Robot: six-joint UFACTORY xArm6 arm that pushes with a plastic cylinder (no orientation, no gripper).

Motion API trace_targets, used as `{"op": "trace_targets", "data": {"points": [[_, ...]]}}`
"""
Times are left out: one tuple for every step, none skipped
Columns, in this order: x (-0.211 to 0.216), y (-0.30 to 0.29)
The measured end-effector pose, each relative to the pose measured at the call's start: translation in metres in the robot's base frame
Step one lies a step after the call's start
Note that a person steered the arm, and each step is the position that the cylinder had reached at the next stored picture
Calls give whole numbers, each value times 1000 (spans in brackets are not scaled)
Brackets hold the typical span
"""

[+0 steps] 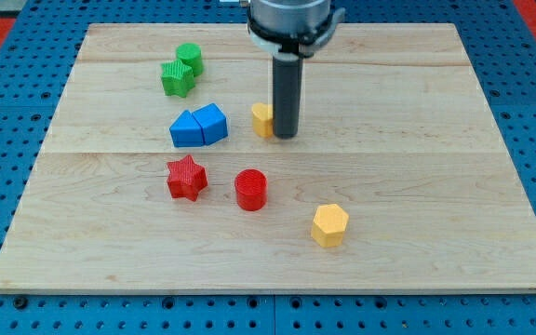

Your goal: Slide yellow heart into green blocks

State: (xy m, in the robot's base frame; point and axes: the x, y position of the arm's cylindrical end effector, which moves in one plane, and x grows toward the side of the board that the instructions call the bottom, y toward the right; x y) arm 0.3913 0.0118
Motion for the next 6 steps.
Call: {"op": "trace_targets", "data": {"points": [[-54, -52], [-29, -20], [-8, -8], [-42, -58], [-67, -90], [-73, -80]]}}
